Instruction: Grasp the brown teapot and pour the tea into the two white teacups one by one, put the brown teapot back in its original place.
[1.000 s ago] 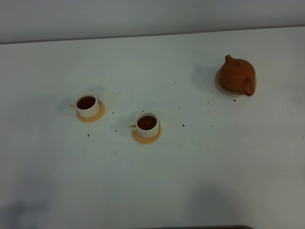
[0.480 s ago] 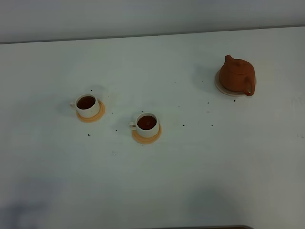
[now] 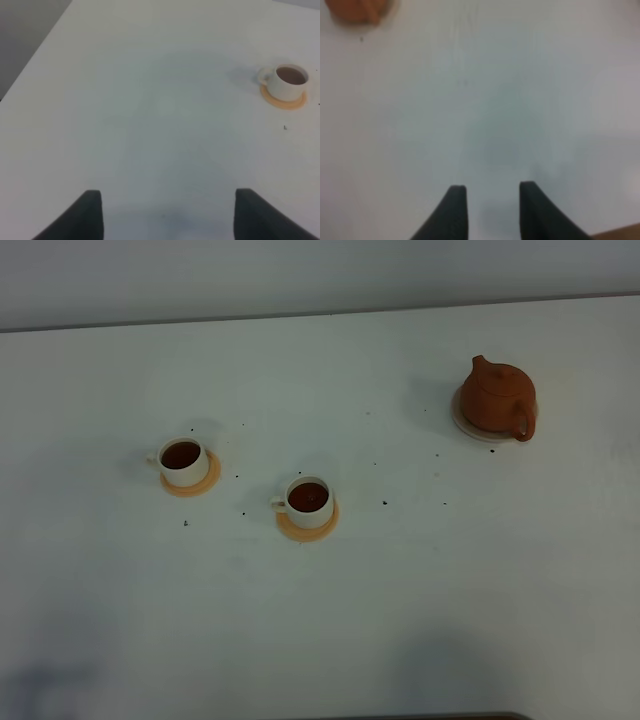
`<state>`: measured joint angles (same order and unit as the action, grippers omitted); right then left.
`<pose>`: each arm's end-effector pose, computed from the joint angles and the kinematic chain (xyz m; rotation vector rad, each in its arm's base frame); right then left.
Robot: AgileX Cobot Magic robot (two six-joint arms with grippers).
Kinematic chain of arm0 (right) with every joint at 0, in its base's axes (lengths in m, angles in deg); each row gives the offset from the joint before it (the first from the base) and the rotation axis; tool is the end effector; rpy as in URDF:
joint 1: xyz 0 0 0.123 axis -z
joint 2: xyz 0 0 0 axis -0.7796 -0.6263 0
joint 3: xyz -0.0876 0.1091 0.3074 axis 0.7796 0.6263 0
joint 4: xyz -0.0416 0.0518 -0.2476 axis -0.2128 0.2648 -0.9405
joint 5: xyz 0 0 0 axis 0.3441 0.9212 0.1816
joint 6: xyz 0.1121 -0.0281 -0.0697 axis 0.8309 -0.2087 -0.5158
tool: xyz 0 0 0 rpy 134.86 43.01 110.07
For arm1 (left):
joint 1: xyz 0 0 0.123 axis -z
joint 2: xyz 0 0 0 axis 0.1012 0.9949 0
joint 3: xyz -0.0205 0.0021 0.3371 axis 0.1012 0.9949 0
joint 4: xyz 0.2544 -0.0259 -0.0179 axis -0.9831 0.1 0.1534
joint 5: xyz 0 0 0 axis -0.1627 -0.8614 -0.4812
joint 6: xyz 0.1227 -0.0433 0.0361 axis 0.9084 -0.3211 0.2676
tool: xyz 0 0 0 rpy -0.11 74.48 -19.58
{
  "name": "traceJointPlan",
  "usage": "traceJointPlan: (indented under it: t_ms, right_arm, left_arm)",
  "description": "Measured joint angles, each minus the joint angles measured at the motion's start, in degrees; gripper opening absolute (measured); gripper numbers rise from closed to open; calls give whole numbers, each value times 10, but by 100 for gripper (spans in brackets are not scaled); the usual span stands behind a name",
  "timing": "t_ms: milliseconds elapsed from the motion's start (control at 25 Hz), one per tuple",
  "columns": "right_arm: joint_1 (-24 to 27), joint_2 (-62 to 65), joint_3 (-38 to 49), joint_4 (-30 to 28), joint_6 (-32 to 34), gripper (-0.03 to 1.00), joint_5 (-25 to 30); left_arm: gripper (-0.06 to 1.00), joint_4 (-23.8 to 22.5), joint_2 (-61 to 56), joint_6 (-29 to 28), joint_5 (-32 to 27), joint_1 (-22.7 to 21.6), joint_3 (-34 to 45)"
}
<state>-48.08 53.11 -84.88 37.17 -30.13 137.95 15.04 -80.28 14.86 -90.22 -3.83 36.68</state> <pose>-0.0032 0.0104 0.2590 -0.0385 2.1689 0.0214 -0.0196 0.0299 0.2634 -0.2506 2.0139 0.1067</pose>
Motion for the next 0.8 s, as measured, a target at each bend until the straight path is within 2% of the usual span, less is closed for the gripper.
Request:
traceJointPlan:
  t_ms: [800]
  right_arm:
    - [0,30,1,-11,0,24,-5]
  left_arm:
    - [55,0,0,0,0,0,0]
